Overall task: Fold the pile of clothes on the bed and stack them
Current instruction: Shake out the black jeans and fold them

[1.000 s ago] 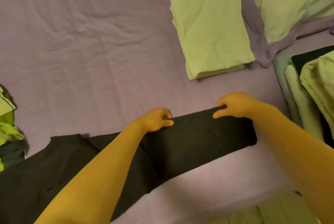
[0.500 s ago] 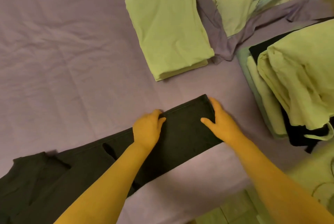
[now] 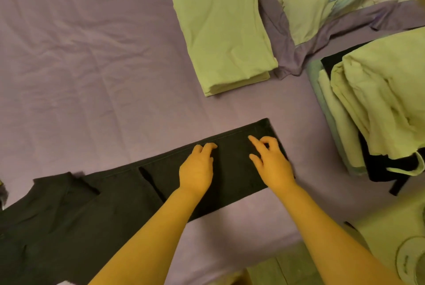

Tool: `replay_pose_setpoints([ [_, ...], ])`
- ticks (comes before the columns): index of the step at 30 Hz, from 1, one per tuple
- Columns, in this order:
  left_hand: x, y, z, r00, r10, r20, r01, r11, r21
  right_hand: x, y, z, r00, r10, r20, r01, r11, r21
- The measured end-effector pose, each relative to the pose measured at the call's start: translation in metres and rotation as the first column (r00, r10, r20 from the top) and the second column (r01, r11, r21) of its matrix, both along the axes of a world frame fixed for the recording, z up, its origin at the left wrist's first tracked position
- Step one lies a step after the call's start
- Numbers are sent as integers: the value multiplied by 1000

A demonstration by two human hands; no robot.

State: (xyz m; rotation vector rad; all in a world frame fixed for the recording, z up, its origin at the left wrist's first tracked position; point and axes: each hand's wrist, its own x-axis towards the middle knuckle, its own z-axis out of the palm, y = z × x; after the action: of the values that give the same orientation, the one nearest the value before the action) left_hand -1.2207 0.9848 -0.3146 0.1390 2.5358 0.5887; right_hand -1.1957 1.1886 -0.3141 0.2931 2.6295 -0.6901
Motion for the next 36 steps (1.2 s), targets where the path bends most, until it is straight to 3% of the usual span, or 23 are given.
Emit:
replay_pose_setpoints([
  [3, 13, -18, 12, 999, 31, 33, -33, 997, 71, -7, -18, 2, 973, -231, 13, 231, 973, -17],
  [6, 20, -63, 29, 984, 100, -150, -100, 995, 5, 1, -57, 8, 991, -132, -28, 129, 988, -84],
  [9, 26, -123, 42, 944, 194, -268, -235, 963, -129, 22, -117, 15, 997, -13, 81, 37, 953, -301],
  [11, 32, -158, 45, 940, 268, -212, -312, 925, -217, 40, -156, 13, 984, 56, 171, 17, 916, -401],
  [13, 38, -183, 44, 966, 252, -59, -255, 889, -380, 53, -192, 11, 971, 36, 237, 77, 888, -454],
  [15, 37, -198, 40, 961, 254, 107, -185, 883, -432, 62, -218, 9, 954, -20, 300, 171, 857, -487],
  [16, 33, -203, 41, 943, 268, 195, -181, 910, -374, 64, -226, 8, 943, -34, 331, 207, 839, -503],
  [18, 25, -204, 48, 904, 260, 340, -245, 966, -87, 62, -228, 7, 920, -50, 390, 277, 786, -552],
  [20, 18, -199, 57, 916, 156, 370, -225, 962, 152, 58, -215, 10, 895, -54, 444, 361, 671, -647],
  [22, 12, -186, 67, 929, 81, 362, -179, 953, 245, 56, -195, 16, 892, -61, 447, 394, 589, -706],
  [26, -3, -139, 73, 962, 30, 273, -89, 974, 207, 47, -148, 30, 920, -211, 331, 385, 649, -656],
  [28, -8, -110, 74, 994, -47, 103, 38, 995, 94, 40, -114, 35, 913, -334, 233, 406, 703, -583],
  [31, -6, -72, 73, 974, -206, -93, 207, 978, -2, 28, -50, 39, 870, -487, 79, 475, 782, -404],
  [34, 6, -42, 62, 947, -315, -61, 313, 949, -35, 20, 3, 35, 830, -551, 87, 553, 796, -246],
  [36, 18, -26, 51, 932, -363, 2, 361, 928, -88, 15, 20, 29, 849, -508, 145, 528, 832, -171],
])
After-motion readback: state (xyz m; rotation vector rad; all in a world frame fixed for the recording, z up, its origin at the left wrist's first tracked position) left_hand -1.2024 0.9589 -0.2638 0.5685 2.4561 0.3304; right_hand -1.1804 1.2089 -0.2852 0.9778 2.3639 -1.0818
